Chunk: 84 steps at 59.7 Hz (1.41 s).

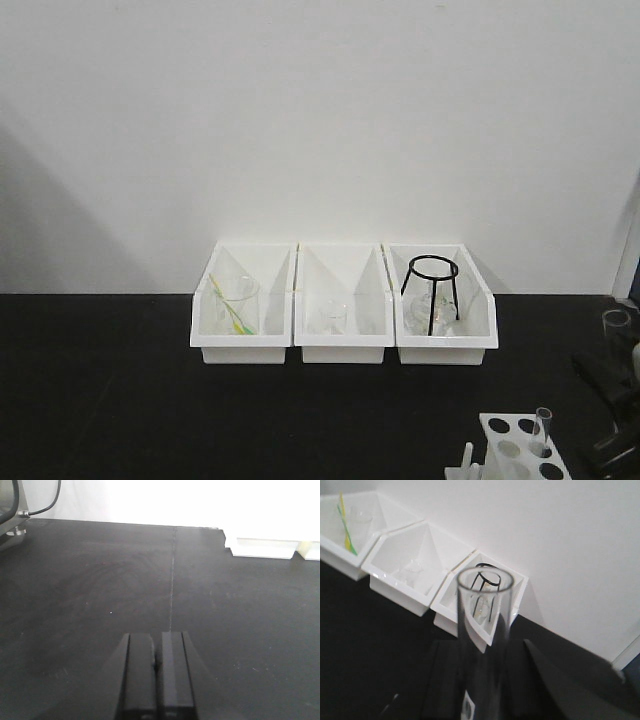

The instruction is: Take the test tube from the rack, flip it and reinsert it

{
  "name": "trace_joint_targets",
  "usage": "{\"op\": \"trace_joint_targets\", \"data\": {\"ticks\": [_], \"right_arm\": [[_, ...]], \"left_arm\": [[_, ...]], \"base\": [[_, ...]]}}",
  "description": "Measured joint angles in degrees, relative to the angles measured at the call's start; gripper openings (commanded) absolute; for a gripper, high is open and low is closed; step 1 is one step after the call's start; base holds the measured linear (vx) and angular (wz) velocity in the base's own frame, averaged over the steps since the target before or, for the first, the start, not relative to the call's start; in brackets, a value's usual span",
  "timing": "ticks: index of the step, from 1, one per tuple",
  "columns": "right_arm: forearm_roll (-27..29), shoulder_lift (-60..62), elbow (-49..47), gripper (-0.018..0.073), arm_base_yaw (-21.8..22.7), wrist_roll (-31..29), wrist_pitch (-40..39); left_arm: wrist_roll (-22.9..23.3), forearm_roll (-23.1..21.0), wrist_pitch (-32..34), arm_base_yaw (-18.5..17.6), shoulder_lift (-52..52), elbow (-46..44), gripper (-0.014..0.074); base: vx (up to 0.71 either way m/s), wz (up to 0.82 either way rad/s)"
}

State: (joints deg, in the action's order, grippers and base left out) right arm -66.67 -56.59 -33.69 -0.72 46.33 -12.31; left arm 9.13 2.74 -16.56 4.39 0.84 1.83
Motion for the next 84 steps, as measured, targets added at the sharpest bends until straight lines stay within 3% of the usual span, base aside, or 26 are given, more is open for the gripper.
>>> {"op": "trace_joint_targets", "data": {"ticks": [11, 24, 37, 62, 84], "right_arm": [[5.9, -0.28, 0.0, 0.0074, 0.0, 8.88, -1.08], [6.18, -4.68, 0.0, 0.0074, 0.0, 10.06, -7.06], [6.96, -8.2, 0.24, 0.0074, 0.0, 4.86, -10.13], [25.1, -15.94, 1.78, 0.0074, 0.0, -11.77, -15.61], [25.98, -16.68, 7.08, 0.0074, 0.0, -15.21, -20.73]], "left_arm": [[0.0, 0.0, 0.0, 0.0, 0.0, 0.0, -0.0006], [0.0, 0.0, 0.0, 0.0, 0.0, 0.0, -0.0006], [0.0, 0.0, 0.0, 0.0, 0.0, 0.0, -0.0006], [0.0, 0.0, 0.0, 0.0, 0.0, 0.0, -0.0006], [0.0, 0.0, 0.0, 0.0, 0.0, 0.0, -0.0006]], "base": [[0.0, 0.0], [0.0, 0.0], [0.0, 0.0], [0.0, 0.0], [0.0, 0.0]]}}
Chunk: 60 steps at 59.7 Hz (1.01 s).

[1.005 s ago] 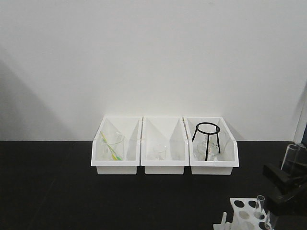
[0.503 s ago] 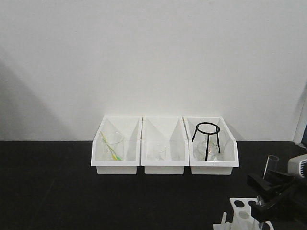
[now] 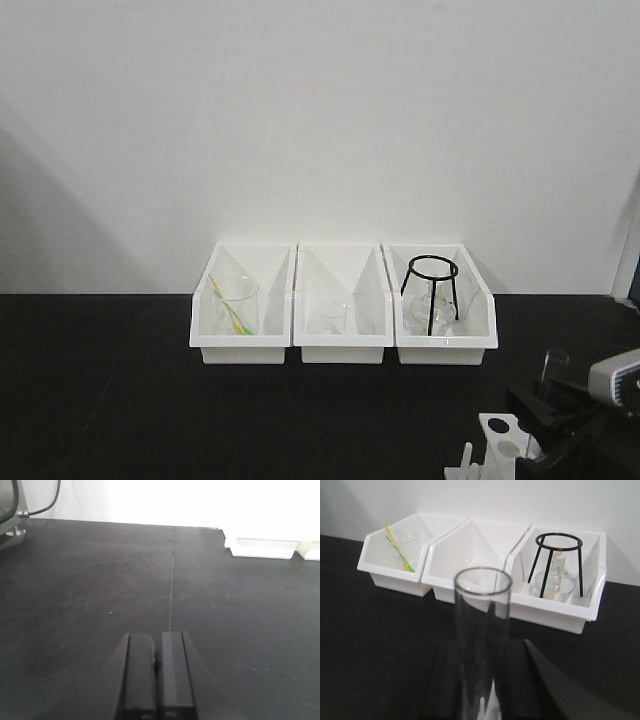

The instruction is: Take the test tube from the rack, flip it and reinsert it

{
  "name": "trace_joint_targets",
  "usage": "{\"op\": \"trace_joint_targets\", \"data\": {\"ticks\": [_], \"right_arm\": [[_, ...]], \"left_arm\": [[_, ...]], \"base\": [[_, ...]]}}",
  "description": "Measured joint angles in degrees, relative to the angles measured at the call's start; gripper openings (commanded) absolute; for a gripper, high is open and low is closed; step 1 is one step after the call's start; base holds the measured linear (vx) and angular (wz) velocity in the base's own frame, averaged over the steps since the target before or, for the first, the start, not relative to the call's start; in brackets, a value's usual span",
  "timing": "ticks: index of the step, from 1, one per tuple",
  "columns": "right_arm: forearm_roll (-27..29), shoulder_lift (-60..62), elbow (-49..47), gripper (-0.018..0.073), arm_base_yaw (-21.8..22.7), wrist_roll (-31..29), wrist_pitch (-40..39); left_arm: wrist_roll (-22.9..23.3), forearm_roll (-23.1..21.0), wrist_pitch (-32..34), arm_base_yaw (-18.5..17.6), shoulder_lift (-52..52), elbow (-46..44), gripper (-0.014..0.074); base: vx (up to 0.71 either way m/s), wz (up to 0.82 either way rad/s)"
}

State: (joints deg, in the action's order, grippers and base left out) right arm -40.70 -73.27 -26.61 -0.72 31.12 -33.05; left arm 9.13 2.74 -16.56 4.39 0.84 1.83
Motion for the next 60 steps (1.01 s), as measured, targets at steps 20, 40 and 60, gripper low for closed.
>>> {"op": "trace_joint_targets", "data": {"ticks": [20, 40, 60], "right_arm": [[4.02, -1.41, 1.18, 0.0074, 0.0, -5.29, -3.82], [4.38, -8.51, 1.26, 0.0074, 0.0, -5.82, -10.05], [4.69, -8.77, 5.25, 0.0097, 0.0, -8.21, -11.3]], "left_arm": [[0.0, 0.0, 0.0, 0.0, 0.0, 0.0, -0.0006], [0.0, 0.0, 0.0, 0.0, 0.0, 0.0, -0.0006], [0.0, 0.0, 0.0, 0.0, 0.0, 0.0, -0.0006]], "base": [[0.0, 0.0], [0.0, 0.0], [0.0, 0.0]]}}
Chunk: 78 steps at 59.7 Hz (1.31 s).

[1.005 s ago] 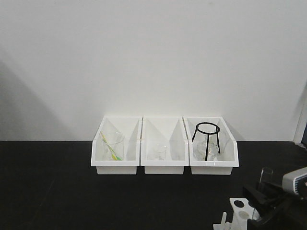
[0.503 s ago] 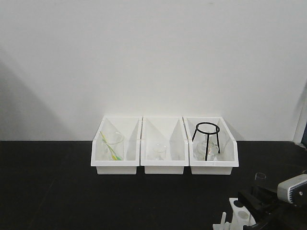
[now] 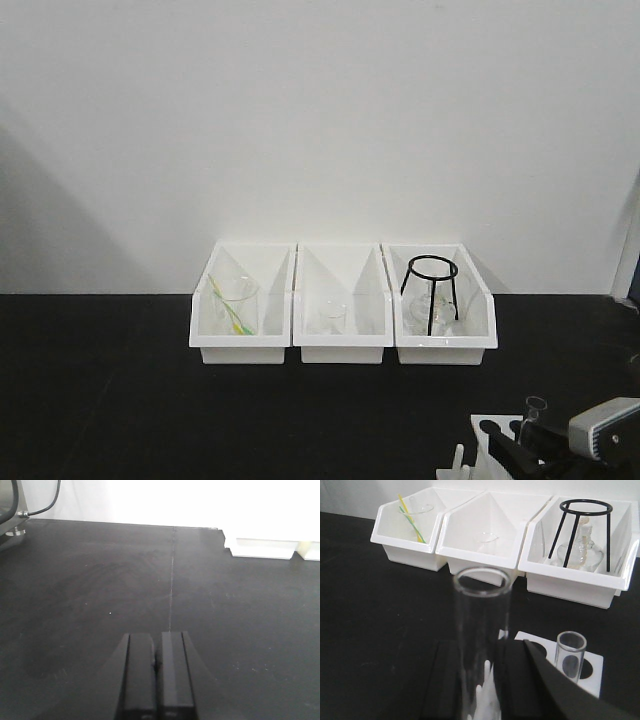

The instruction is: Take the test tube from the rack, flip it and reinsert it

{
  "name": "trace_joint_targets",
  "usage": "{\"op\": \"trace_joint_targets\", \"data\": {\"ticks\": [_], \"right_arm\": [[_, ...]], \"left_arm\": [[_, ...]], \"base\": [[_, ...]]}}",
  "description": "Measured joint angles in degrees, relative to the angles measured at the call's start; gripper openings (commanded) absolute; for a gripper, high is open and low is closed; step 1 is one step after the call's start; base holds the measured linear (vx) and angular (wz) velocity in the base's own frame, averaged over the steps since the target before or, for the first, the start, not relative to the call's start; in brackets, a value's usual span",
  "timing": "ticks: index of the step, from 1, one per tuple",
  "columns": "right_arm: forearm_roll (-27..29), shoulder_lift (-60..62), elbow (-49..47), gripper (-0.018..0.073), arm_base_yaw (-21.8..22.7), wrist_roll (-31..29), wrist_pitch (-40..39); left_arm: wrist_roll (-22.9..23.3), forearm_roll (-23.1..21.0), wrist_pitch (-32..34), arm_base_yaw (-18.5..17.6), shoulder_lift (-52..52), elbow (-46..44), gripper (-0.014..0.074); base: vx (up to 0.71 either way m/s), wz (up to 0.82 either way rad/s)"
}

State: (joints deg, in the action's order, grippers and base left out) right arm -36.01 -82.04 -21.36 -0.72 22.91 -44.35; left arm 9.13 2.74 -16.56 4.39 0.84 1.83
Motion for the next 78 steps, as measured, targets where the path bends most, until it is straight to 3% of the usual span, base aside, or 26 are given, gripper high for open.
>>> {"op": "trace_joint_targets", "data": {"ticks": [9, 22, 31, 42, 52, 62, 67, 78], "right_arm": [[0.12, 0.0, 0.4, 0.0172, 0.0, -0.13, 0.82], [0.12, 0.0, 0.39, 0.0386, 0.0, 0.65, 1.49], [0.12, 0.0, 0.39, 0.0487, 0.0, 0.88, 1.49], [0.12, 1.38, 0.39, 0.0503, 0.0, 0.88, 1.96], [0.79, 11.23, 0.38, 0.0503, 0.0, 3.6, 4.26], [-3.11, 26.78, -3.4, 0.0501, 0.0, 9.33, 17.73], [-6.0, 33.93, -5.83, 0.0501, 0.0, 14.92, 26.02], [-9.32, 44.05, -6.93, 0.0501, 0.0, 23.58, 34.35]], "left_arm": [[0.0, 0.0, 0.0, 0.0, 0.0, 0.0, -0.0006], [0.0, 0.0, 0.0, 0.0, 0.0, 0.0, -0.0006], [0.0, 0.0, 0.0, 0.0, 0.0, 0.0, -0.0006], [0.0, 0.0, 0.0, 0.0, 0.0, 0.0, -0.0006], [0.0, 0.0, 0.0, 0.0, 0.0, 0.0, -0.0006], [0.0, 0.0, 0.0, 0.0, 0.0, 0.0, -0.0006], [0.0, 0.0, 0.0, 0.0, 0.0, 0.0, -0.0006], [0.0, 0.0, 0.0, 0.0, 0.0, 0.0, -0.0006]], "base": [[0.0, 0.0], [0.0, 0.0], [0.0, 0.0], [0.0, 0.0], [0.0, 0.0], [0.0, 0.0], [0.0, 0.0], [0.0, 0.0]]}}
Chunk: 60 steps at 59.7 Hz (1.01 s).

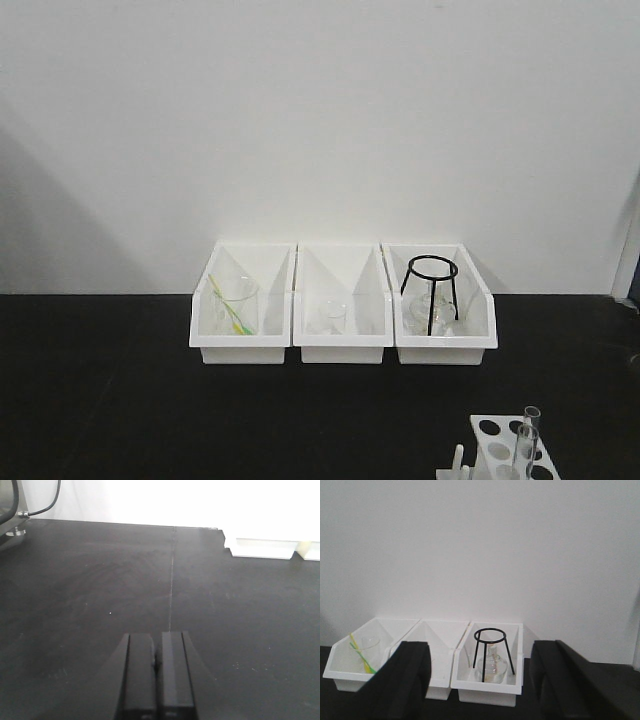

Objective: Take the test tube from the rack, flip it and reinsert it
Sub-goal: 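Raise the open right gripper and withdraw it from the rack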

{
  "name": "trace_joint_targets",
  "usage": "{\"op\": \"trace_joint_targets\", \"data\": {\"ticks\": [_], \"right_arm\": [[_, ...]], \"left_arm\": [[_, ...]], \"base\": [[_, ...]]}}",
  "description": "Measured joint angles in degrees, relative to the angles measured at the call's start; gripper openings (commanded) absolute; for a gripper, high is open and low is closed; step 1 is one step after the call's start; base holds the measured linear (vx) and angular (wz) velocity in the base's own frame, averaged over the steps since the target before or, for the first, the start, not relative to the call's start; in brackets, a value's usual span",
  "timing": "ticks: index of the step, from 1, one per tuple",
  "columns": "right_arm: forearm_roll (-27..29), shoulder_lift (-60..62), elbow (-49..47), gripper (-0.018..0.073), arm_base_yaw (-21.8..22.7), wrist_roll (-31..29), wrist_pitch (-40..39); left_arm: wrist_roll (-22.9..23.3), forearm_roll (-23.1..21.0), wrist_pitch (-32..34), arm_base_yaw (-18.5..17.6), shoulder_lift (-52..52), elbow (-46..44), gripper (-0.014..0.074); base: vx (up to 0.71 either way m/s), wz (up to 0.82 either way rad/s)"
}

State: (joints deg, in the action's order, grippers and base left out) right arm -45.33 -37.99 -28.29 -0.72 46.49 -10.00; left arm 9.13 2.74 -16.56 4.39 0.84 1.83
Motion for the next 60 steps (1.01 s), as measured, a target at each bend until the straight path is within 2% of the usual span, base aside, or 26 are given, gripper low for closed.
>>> {"op": "trace_joint_targets", "data": {"ticks": [8, 40, 50, 56, 59, 60], "right_arm": [[-1.78, 2.61, 0.0, 0.0501, 0.0, 1.07, 2.41], [-2.04, 3.39, 0.0, 0.05, 0.0, 1.28, 2.75], [-1.95, 3.39, 0.0, 0.0452, 0.0, -1.43, 3.74], [1.45, 3.56, 0.0, 0.0387, 0.0, -4.95, 4.43], [5.53, 3.98, 0.0, 0.0343, 0.0, -8.49, 5.38], [14.73, 5.49, 0.0, 0.0243, 0.0, -17.32, 7.73]], "left_arm": [[0.0, 0.0, 0.0, 0.0, 0.0, 0.0, -0.0006], [0.0, 0.0, 0.0, 0.0, 0.0, 0.0, -0.0006], [0.0, 0.0, 0.0, 0.0, 0.0, 0.0, -0.0006], [0.0, 0.0, 0.0, 0.0, 0.0, 0.0, -0.0006], [0.0, 0.0, 0.0, 0.0, 0.0, 0.0, -0.0006], [0.0, 0.0, 0.0, 0.0, 0.0, 0.0, -0.0006]], "base": [[0.0, 0.0], [0.0, 0.0], [0.0, 0.0], [0.0, 0.0], [0.0, 0.0], [0.0, 0.0]]}}
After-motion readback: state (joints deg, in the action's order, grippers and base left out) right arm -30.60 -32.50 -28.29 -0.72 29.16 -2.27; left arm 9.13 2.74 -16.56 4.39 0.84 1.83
